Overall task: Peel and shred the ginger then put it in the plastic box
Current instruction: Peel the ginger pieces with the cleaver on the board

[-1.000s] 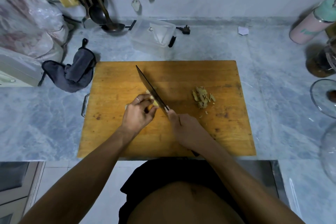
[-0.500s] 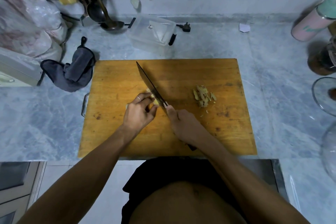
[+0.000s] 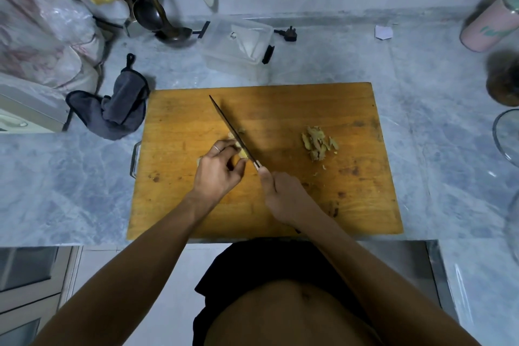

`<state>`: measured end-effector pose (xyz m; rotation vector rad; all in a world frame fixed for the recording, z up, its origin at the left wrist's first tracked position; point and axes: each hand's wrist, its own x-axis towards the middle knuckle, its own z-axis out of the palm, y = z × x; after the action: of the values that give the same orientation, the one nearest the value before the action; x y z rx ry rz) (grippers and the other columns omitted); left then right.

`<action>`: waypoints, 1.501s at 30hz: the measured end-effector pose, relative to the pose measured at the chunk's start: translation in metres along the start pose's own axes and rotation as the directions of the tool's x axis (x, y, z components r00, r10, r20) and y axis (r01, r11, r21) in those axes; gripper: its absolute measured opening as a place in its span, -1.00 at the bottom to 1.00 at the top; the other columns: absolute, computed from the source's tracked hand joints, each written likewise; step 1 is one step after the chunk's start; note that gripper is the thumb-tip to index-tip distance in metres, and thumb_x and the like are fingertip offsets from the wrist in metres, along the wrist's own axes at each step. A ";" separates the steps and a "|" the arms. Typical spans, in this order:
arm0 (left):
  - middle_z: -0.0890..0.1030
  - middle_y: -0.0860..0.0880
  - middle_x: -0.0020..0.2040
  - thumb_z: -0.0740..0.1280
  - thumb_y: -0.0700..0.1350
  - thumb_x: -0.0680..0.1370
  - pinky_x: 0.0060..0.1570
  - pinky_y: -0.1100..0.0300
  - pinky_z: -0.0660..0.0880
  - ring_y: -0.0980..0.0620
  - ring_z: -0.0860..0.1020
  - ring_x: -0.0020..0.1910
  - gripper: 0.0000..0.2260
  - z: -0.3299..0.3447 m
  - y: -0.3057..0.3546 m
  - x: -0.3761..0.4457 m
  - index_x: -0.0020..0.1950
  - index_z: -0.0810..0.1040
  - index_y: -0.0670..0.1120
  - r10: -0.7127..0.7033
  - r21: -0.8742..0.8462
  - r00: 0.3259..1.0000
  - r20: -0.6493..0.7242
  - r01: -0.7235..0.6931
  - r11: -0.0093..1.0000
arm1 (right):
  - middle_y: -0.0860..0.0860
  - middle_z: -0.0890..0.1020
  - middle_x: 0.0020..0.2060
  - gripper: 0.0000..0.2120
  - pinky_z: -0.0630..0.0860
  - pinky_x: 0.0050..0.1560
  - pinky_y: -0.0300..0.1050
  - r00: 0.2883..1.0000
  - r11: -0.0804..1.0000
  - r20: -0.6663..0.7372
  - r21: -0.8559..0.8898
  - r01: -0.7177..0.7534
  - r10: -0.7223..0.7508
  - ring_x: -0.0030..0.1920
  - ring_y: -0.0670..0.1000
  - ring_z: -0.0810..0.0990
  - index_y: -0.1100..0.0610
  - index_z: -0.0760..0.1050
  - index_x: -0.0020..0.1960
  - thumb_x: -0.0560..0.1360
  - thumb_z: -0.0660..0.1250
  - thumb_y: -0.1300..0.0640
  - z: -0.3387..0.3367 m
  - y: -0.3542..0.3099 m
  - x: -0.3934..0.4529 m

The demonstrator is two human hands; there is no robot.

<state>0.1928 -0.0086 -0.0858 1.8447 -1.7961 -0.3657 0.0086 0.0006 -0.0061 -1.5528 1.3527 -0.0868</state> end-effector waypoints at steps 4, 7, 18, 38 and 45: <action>0.63 -0.08 0.16 0.38 0.04 0.46 -0.02 0.00 0.62 -0.03 0.62 0.10 -0.68 0.000 -0.002 0.000 0.02 0.68 -0.19 0.019 -0.005 1.000 -0.009 -0.019 1.000 | 0.14 0.54 -0.12 -0.51 0.35 0.01 -0.06 0.999 1.000 -0.027 0.020 0.023 -0.023 0.08 0.22 0.54 0.12 0.42 -0.12 0.69 -0.09 -0.17 0.007 0.003 0.000; 0.61 -0.06 0.19 0.39 0.03 0.47 0.04 0.00 0.61 0.01 0.59 0.16 -0.68 -0.001 -0.002 -0.001 0.07 0.68 -0.18 0.026 -0.001 1.000 0.001 -0.026 1.000 | 0.15 0.59 -0.12 -0.46 0.41 0.06 -0.03 0.999 0.999 -0.035 0.034 0.028 -0.027 0.03 0.20 0.56 0.13 0.46 -0.13 0.68 -0.10 -0.19 0.005 0.002 0.000; 0.62 -0.08 0.23 0.33 0.09 0.52 0.11 -0.02 0.60 0.00 0.59 0.17 -0.62 -0.005 0.005 -0.005 0.10 0.69 -0.19 0.035 0.034 0.999 0.006 -0.035 0.999 | 0.04 0.50 -0.44 -0.39 0.50 -0.35 -0.08 0.999 0.990 -0.047 0.142 0.009 -0.002 -0.49 -0.04 0.46 0.11 0.43 -0.30 0.66 -0.10 -0.24 -0.026 0.010 -0.011; 0.50 -0.02 0.41 0.31 0.11 0.52 0.06 -0.14 0.57 -0.03 0.68 0.01 -0.64 -0.006 0.010 -0.005 0.07 0.71 -0.11 -0.071 0.084 0.997 0.037 0.068 0.994 | 0.01 0.43 -0.44 -0.42 0.48 -0.23 -0.02 0.997 0.997 -0.028 -0.013 0.077 -0.077 -0.42 -0.01 0.43 0.11 0.35 -0.33 0.67 -0.11 -0.19 -0.026 -0.004 -0.023; 0.55 -0.08 0.34 0.47 -0.01 0.49 -0.01 0.01 0.62 -0.09 0.67 0.04 -0.74 -0.011 0.014 -0.002 0.08 0.70 -0.14 -0.053 0.045 0.998 0.022 0.052 0.998 | 0.05 0.48 -0.41 -0.43 0.50 -0.25 -0.02 0.996 0.997 -0.033 0.004 0.082 -0.082 -0.41 0.00 0.45 0.12 0.37 -0.31 0.67 -0.11 -0.20 -0.026 -0.006 -0.028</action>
<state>0.1869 -0.0044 -0.0692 1.9290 -1.7873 -0.3710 -0.0135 0.0046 0.0255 -1.6092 1.3132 -0.1673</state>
